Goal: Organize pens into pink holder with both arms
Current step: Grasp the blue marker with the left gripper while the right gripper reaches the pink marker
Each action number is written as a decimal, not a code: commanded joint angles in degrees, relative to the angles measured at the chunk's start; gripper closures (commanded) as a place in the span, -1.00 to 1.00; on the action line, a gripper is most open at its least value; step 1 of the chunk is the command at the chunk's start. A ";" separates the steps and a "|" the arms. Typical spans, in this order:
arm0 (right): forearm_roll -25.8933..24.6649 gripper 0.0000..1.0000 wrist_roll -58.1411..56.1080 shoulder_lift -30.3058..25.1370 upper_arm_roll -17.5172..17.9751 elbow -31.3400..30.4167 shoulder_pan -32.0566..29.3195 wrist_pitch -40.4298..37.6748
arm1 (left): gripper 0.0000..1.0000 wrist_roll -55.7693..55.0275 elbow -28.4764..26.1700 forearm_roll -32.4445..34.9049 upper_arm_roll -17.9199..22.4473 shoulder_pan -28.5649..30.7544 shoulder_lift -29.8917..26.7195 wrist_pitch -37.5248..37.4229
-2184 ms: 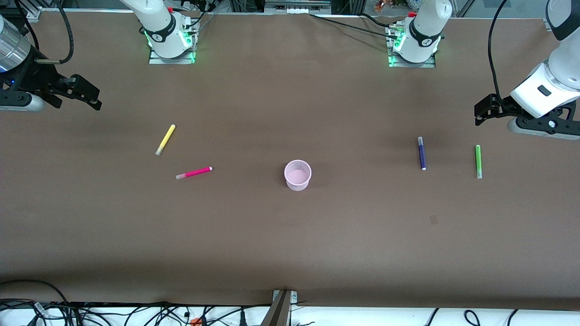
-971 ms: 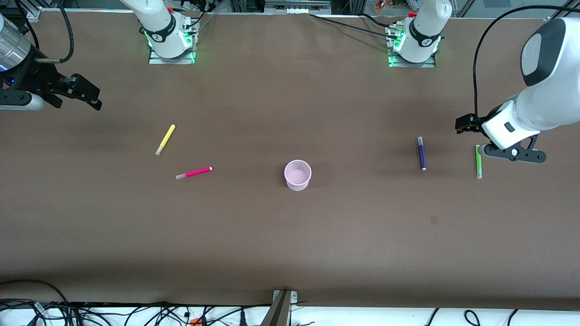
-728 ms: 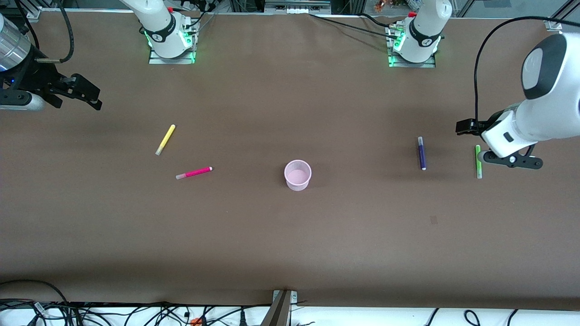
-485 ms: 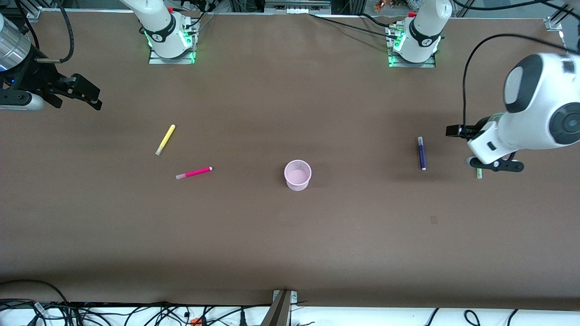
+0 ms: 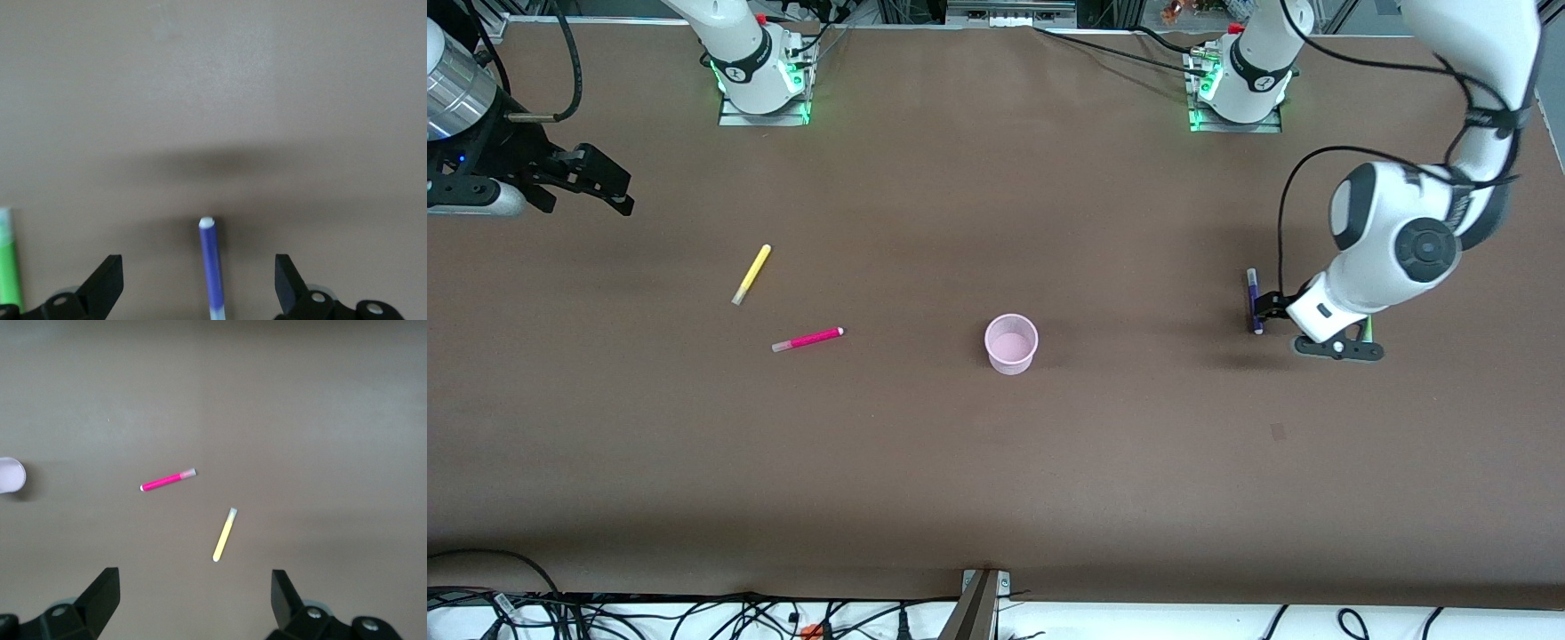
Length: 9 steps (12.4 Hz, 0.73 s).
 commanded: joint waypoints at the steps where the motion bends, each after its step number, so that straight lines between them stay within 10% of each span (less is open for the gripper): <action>1: 0.82 -1.00 0.48 0.74 0.00 1.08 0.21 0.48 | -1.00 -0.58 -3.17 -0.47 -0.15 0.36 2.46 8.28; 7: -1.88 -1.00 -0.04 10.04 0.00 1.17 2.58 -0.41 | -1.00 -4.18 -6.52 -0.47 -0.15 0.62 6.52 15.42; 9: -6.98 -1.00 1.09 11.45 0.00 0.73 6.69 -0.32 | -0.24 -4.18 -6.96 -0.47 -0.15 0.80 6.35 15.07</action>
